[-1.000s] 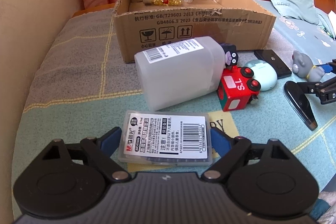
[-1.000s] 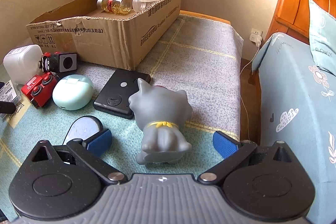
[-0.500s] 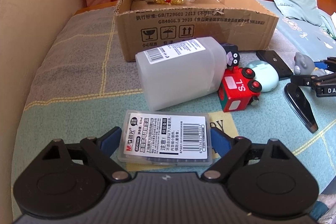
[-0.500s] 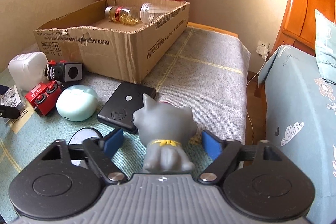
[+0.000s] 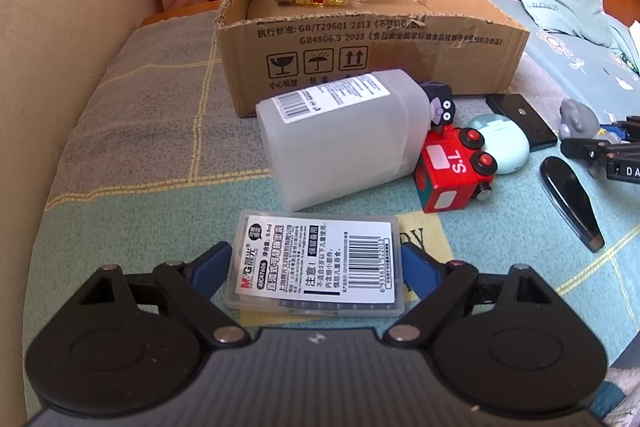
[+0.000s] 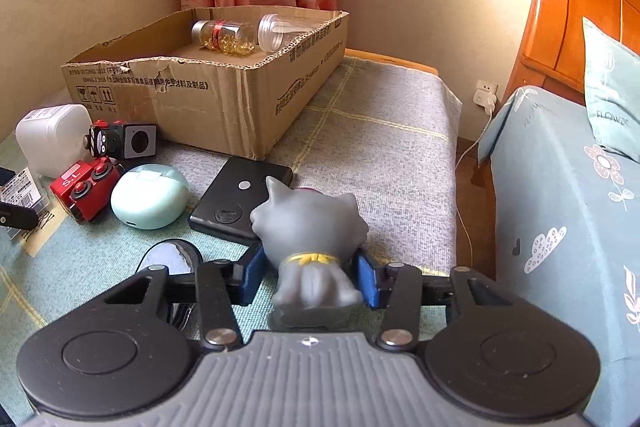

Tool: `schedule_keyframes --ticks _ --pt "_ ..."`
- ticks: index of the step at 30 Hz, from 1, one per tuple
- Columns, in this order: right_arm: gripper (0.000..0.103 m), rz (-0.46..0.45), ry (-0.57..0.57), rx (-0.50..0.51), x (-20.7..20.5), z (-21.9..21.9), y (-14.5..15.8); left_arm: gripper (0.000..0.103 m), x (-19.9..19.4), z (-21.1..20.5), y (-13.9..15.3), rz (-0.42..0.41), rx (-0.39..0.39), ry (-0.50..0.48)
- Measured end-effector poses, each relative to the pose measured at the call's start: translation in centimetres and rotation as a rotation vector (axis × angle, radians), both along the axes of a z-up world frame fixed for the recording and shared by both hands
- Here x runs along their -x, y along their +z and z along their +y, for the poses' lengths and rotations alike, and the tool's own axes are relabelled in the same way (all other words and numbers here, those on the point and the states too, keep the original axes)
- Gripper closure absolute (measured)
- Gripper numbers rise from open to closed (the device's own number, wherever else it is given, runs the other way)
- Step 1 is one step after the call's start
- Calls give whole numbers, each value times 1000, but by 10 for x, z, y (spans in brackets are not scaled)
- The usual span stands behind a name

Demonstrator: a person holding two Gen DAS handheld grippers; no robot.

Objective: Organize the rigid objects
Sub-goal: 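Carry the refill pack into the box and release it with the left gripper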

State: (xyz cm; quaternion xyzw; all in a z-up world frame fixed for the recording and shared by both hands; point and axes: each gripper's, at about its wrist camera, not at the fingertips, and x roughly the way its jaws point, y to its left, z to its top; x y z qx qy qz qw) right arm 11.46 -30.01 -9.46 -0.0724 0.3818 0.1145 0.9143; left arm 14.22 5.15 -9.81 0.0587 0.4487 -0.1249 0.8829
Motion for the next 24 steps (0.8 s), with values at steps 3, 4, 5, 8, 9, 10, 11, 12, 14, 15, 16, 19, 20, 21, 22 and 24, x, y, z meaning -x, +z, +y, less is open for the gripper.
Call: schedule_keyframes --ticks 3,4,5,8,9,10,11,12,14,15,16,19,20,21,22,24 --pt "52 1 -4 23 1 1 2 14 1 2 1 6 1 -8" --pt "52 1 -7 23 3 1 3 14 2 2 1 8 1 -12" --pt "52 1 -8 19 3 0 5 14 3 3 2 9 0 -15" --pt "52 -3 -3 10 6 -2 10 14 6 5 4 12 -10 -20" --pt "52 -5 0 12 7 -1 12 14 7 6 6 11 -13 -20" --pt "52 -6 3 13 8 -1 14 14 9 7 8 9 -15 -22" --pt "52 -8 5 11 8 -2 17 14 10 8 10 8 -16 -24" --pt "52 -11 9 8 9 -2 19 14 11 9 12 8 -15 -25" --pt "52 -12 19 1 10 -2 25 14 14 11 19 7 -13 -33" --pt "52 -17 24 -1 11 -2 29 14 15 11 24 2 -12 -39" --pt "52 -21 31 -2 12 -1 32 14 17 11 29 -4 -11 -46" --pt "52 -37 51 -3 12 2 43 14 19 10 46 -36 0 -69" --pt "52 -49 60 3 13 3 46 14 18 9 54 -52 6 -77" --pt "52 -59 70 11 12 5 51 14 17 9 61 -68 12 -86" --pt "52 -68 82 16 11 7 55 14 14 8 68 -86 14 -95" --pt "52 -84 104 14 8 11 64 14 5 4 84 -130 13 -111"
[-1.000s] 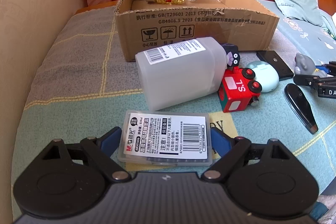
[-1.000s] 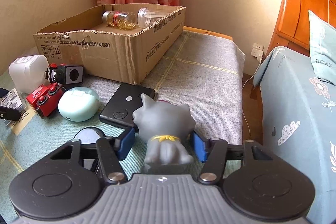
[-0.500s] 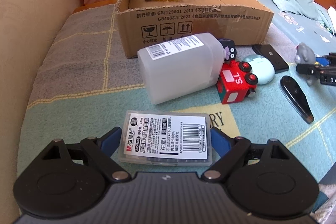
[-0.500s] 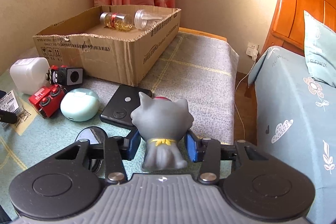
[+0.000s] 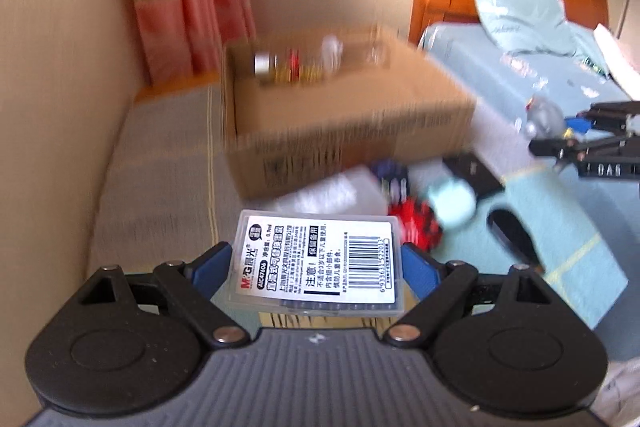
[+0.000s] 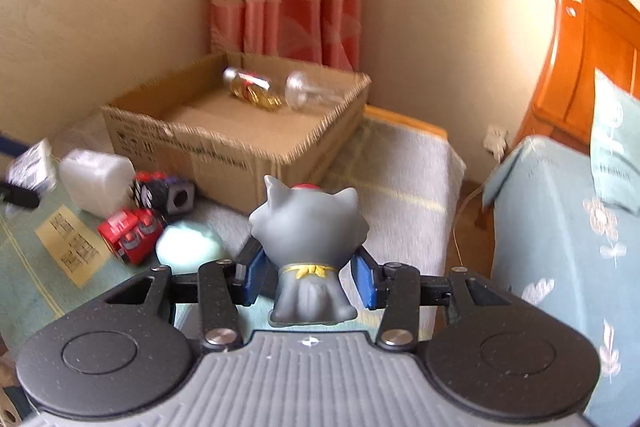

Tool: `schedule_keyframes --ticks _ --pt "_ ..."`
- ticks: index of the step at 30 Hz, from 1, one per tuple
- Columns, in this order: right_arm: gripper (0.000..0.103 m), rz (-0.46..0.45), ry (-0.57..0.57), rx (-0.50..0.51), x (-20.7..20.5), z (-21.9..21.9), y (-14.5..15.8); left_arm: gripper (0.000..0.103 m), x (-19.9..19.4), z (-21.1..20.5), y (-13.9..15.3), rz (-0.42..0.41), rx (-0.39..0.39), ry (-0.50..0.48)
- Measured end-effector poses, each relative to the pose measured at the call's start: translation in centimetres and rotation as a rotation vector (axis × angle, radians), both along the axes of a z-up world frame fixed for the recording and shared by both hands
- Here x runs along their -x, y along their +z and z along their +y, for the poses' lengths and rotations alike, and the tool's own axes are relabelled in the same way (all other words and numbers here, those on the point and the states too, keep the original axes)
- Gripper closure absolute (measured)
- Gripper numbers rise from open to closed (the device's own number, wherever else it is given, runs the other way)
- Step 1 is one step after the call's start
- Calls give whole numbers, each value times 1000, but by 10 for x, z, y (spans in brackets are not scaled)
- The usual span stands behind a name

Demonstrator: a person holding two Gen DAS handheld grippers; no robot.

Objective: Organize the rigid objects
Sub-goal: 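Carry the refill pack into the box and release it with the left gripper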

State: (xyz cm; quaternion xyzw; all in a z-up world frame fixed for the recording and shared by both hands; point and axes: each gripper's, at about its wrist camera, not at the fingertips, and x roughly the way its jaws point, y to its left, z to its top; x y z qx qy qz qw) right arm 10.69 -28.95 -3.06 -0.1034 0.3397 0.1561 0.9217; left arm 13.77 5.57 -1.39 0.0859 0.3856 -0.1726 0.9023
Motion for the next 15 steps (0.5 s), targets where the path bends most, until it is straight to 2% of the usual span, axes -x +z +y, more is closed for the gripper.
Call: schedule_keyframes --ticks 7,12,15 --pt "52 -58 57 -23 -19 16 31 14 -60 -23 38 -124 7 -53" --pt "52 -68 53 -57 -35 27 41 14 -116 -40 37 -109 3 -45" --pt "52 -67 51 -49 -42 35 43 13 -140 -44 30 -153 -6 12"
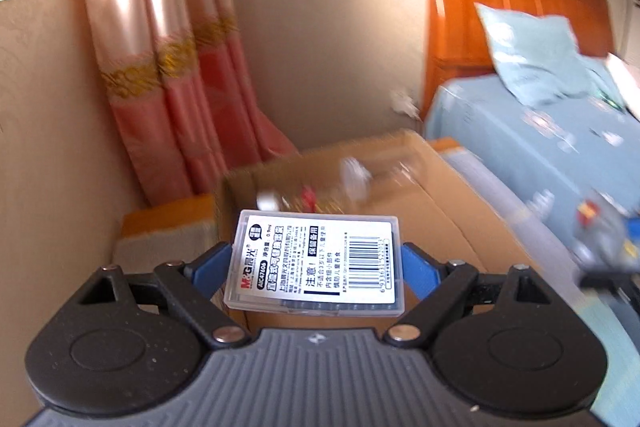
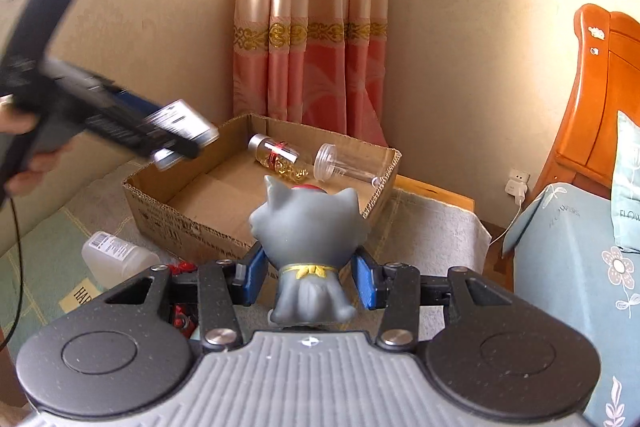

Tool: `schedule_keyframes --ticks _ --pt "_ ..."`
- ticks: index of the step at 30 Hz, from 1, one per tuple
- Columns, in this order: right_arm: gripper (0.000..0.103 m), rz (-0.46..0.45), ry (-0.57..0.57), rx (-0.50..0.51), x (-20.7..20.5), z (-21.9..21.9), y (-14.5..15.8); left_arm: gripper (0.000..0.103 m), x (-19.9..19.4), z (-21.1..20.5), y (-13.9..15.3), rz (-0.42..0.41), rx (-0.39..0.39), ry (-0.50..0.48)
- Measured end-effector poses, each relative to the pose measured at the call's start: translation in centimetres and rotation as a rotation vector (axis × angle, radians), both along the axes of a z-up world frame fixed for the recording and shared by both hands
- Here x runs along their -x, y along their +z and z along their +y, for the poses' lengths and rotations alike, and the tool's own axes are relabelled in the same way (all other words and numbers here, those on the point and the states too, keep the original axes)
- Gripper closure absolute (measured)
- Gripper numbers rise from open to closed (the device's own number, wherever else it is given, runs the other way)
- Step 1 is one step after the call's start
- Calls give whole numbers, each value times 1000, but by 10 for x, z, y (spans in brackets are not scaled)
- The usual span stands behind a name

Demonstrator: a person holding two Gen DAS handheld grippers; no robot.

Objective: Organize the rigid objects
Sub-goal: 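Carry the refill pack into the box and release it with the left gripper, then lower the grey cat figurine into the box and open the right gripper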

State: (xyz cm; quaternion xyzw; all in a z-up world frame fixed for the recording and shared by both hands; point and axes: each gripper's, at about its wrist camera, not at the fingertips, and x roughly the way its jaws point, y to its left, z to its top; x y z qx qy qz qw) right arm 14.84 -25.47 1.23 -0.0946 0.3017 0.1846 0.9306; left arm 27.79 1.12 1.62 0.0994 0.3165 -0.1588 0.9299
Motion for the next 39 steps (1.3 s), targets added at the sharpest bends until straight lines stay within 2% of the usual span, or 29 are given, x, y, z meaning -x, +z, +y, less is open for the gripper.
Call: schedule_keyframes --ticks 3,5,8,9,10,17,23,31,33,35,36,39 --pt "52 0 10 2 -3 7 2 9 -15 -4 -12 3 -31 34" --pt "52 -2 18 10 -4 11 3 9 -12 -3 -19 22 -32 37" --pt "52 -3 26 17 -5 16 5 6 4 5 -20 35 34 26" --pt "52 1 30 19 -6 18 5 1 15 9 -19 26 57 27" --pt "52 4 29 21 -8 19 6 1 24 12 -17 15 67 39" --pt "52 69 11 23 -37 31 9 1 78 22 -8 -49 15 127" --pt "52 128 -24 26 -69 43 15 1 98 33 -11 -30 28 173" --pt "52 135 -48 48 -121 68 22 1 121 50 -21 2 22 225" --pt "44 124 -77 49 -133 73 22 1 125 53 -21 9 31 233" --pt "0 100 -134 52 -143 76 19 1 129 54 -21 13 40 234" --pt "0 95 -159 49 -144 76 18 1 131 55 -21 11 40 232" --pt "0 128 -140 19 -135 73 15 1 134 54 -20 7 36 222"
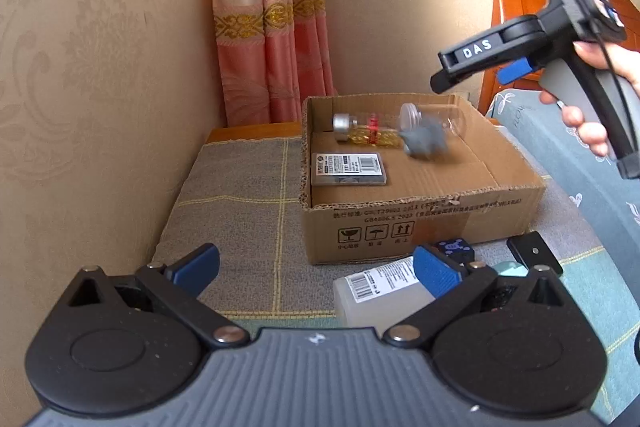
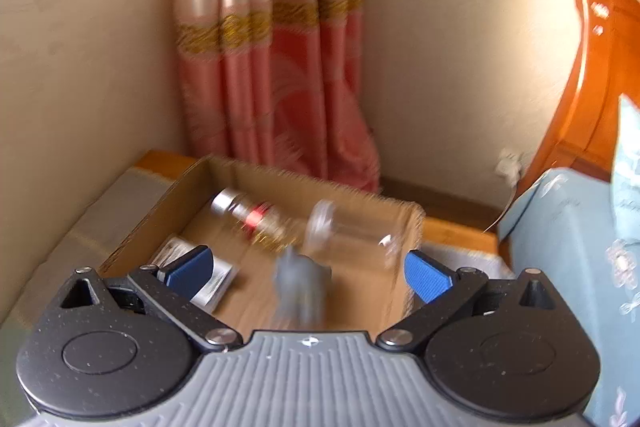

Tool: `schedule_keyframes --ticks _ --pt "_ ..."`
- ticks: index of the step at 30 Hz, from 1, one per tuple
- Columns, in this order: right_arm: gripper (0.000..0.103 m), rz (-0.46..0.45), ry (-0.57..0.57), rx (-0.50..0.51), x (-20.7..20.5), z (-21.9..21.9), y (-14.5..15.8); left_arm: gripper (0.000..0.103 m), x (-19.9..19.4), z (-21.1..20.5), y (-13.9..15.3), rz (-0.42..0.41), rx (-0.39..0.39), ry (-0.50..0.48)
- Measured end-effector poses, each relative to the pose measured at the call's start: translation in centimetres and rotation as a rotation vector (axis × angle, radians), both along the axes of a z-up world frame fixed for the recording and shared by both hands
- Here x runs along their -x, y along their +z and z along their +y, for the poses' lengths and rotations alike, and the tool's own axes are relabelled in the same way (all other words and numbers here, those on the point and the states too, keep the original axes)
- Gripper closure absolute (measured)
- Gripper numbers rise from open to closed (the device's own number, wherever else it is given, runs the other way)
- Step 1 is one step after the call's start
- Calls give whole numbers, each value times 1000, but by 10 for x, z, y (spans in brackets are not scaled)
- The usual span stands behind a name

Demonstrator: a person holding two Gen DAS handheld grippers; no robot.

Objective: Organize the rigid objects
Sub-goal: 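Lower the grey cat figurine into the box and open the right gripper, then move the right gripper to the black oval object while the left gripper approaches the white jug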

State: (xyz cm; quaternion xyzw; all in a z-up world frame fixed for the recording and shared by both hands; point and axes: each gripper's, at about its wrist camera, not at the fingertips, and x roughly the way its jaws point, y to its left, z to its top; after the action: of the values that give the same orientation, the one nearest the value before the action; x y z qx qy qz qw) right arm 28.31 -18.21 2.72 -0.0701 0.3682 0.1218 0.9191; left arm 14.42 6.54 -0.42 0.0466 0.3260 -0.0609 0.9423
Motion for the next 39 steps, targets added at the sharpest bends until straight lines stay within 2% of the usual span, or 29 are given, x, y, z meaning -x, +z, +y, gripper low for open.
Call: schedule_keyframes --ticks 5,13,17,21,28,34,37,39 --pt "0 -24 17 26 30 -2 3 1 -1 -3 -3 14 2 -11" --pt "0 -48 34 -3 74 -16 3 1 4 -12 -5 22 6 -28" --pt "0 -9 29 -40 98 -26 -16 1 6 -15 -11 39 5 -32" --pt "0 40 16 33 121 -34 -43 1 10 -16 -14 48 3 -37" --pt "0 118 -76 157 158 -68 -82 1 13 -16 -15 51 13 -43" --pt "0 176 -164 163 180 -96 -107 1 16 -25 -20 62 16 -74" --pt "0 188 -179 194 193 -98 -114 1 17 -27 -22 69 18 -87" --pt "0 209 -150 176 201 -96 -118 1 17 -28 -24 75 16 -92"
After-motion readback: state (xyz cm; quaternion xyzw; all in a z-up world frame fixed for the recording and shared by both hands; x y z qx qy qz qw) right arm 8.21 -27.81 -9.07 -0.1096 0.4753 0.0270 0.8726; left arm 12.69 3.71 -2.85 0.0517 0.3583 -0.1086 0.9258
